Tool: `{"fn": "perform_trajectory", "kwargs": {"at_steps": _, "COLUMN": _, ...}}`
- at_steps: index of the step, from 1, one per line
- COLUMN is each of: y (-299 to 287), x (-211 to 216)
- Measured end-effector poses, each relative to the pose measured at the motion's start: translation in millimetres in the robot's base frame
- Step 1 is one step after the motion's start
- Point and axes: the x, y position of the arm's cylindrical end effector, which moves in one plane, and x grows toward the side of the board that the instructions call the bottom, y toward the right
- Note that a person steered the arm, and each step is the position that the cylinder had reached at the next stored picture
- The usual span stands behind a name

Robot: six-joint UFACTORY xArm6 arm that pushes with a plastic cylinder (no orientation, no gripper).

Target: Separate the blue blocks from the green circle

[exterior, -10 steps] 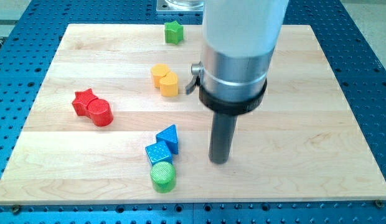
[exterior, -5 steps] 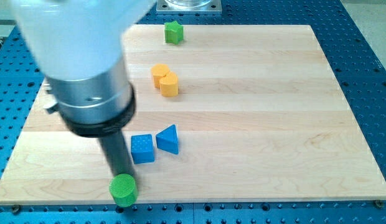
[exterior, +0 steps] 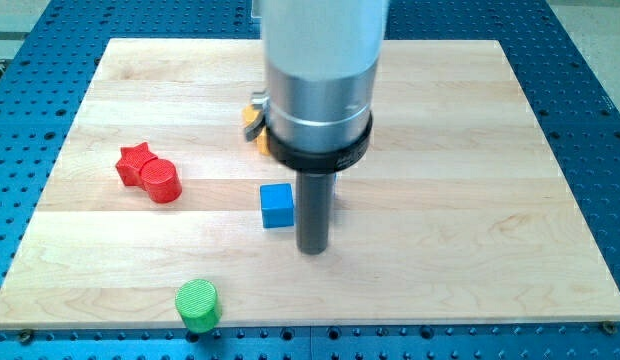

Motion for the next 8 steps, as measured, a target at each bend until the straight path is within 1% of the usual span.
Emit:
{"fn": "perform_trajectory", "kwargs": {"at_steps": 1, "y": -28.6, "x": 5.3}}
{"fn": "perform_trajectory", "kwargs": {"at_steps": 2, "y": -41.1, "x": -4.1}}
{"fn": "perform_trajectory", "kwargs": {"at_steps": 3, "y": -39.3, "x": -16.3}}
{"fn": "perform_trajectory", "kwargs": {"at_steps": 4, "y": 24.7, "x": -34.8}}
{"fn": "perform_trajectory", "kwargs": {"at_steps": 6, "y": 20.9, "x": -24.9}}
{"fn": "perform_trajectory", "kwargs": {"at_steps": 7, "y": -8.0, "x": -21.7}}
{"fn": "perform_trajectory", "kwargs": {"at_steps": 8, "y": -26.4, "x": -8.6}}
